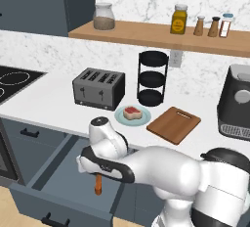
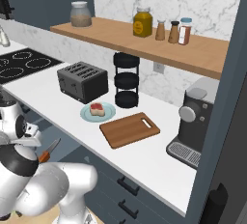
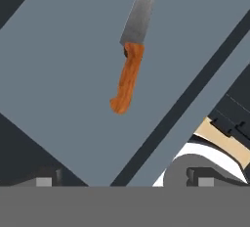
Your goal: Pick up the knife from the drawer and place it on the cutting board. Then place the meat from the plate to the cutting board.
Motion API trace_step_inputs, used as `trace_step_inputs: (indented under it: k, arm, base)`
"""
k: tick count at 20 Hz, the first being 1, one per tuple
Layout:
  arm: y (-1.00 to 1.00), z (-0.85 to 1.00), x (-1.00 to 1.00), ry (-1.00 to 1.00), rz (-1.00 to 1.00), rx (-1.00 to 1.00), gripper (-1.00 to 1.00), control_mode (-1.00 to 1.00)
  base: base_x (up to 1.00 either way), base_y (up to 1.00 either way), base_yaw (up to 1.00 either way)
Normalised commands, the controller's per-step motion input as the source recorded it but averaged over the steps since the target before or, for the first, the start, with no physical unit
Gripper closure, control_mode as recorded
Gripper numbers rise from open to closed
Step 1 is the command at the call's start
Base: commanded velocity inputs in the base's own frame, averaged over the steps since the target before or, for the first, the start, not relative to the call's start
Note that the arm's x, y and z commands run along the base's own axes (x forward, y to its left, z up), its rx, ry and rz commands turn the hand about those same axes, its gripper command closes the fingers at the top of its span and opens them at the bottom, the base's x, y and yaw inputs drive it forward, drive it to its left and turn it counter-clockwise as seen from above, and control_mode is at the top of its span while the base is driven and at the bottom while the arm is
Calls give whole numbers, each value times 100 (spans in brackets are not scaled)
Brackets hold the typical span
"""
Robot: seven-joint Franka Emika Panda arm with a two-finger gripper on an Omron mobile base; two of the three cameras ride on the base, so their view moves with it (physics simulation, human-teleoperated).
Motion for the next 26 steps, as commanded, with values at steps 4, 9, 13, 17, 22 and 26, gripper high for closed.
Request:
trace_step_inputs:
  k: [4,9,13,17,22,26]
  arm:
    - [0,-29,25,2,-2,-3,-100,-100]
    - [0,-33,28,3,-2,-1,-100,-100]
    - [0,-31,18,4,-3,0,-100,-100]
    - [5,-35,21,5,-5,0,-100,-100]
    - [0,-33,19,10,-5,0,-100,-100]
    - [14,-17,12,5,-6,-1,-100,-100]
  base:
    - [0,0,0]
    - [0,0,0]
    - [0,0,0]
    - [0,0,0]
    - [0,0,0]
    - [0,0,0]
